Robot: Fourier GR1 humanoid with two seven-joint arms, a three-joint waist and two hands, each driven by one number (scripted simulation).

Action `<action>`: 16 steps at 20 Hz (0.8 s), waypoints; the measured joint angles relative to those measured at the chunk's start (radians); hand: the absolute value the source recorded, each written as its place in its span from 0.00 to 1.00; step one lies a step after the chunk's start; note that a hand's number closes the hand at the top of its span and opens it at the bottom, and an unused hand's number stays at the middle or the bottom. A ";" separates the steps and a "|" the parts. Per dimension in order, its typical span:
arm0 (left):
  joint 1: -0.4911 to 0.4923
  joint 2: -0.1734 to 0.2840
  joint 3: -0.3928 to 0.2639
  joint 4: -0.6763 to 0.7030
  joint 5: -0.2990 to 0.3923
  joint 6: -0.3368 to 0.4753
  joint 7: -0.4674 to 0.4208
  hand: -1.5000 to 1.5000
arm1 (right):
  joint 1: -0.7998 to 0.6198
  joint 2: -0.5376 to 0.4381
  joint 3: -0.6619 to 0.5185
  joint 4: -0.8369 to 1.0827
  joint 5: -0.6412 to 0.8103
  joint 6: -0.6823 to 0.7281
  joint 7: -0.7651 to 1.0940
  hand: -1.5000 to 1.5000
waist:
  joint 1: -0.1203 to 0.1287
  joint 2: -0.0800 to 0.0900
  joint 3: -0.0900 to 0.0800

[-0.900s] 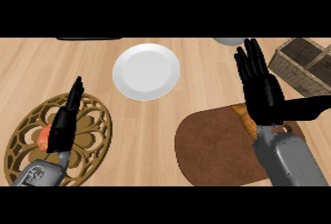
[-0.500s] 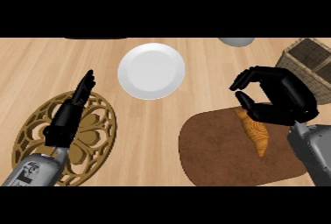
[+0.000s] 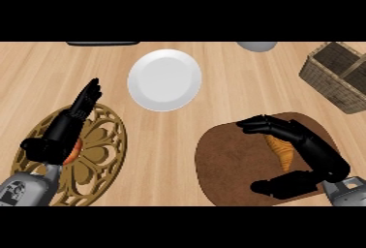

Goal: Pick the croissant from the cutting board and place it in the basket

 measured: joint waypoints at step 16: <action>0.024 0.008 0.024 -0.019 0.003 -0.038 0.004 0.50 | -0.133 -0.502 -0.197 -0.286 0.125 0.282 0.508 0.00 | 0.004 -0.002 -0.004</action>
